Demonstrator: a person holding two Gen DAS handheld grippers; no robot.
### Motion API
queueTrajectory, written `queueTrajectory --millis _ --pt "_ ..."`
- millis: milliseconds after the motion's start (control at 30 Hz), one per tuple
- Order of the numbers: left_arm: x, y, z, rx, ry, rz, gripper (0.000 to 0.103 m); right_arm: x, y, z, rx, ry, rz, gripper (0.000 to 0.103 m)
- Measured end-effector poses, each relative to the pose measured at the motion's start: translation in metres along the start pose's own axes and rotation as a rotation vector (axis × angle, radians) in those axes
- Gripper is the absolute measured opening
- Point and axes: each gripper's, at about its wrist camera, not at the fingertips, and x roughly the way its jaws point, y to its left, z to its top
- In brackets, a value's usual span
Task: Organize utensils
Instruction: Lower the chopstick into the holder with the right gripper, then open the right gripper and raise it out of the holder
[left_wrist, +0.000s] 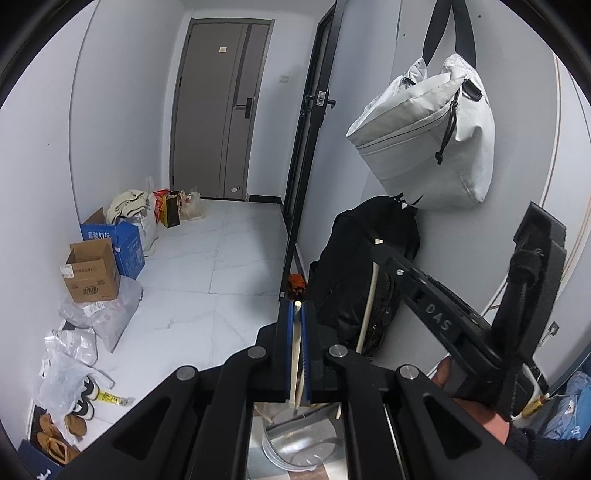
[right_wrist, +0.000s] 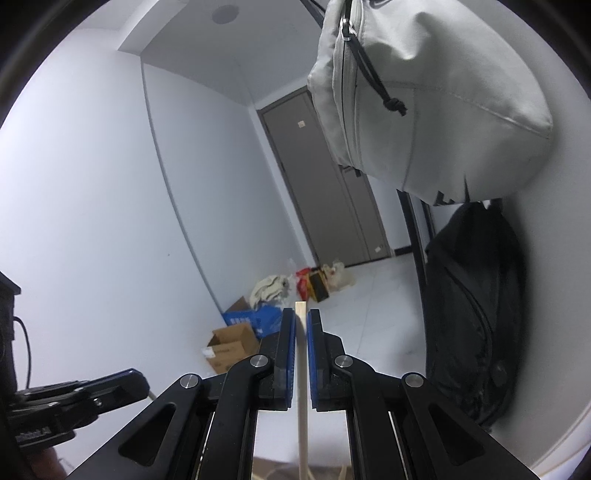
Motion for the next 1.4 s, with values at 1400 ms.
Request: queueTrajectory --millis 1400 --pt "0.060 -0.001 -0.031 0.085 0.188 -0.092 0.001 0.013 -0.024 -0.064 -0.052 0.057 0.036 0.008"
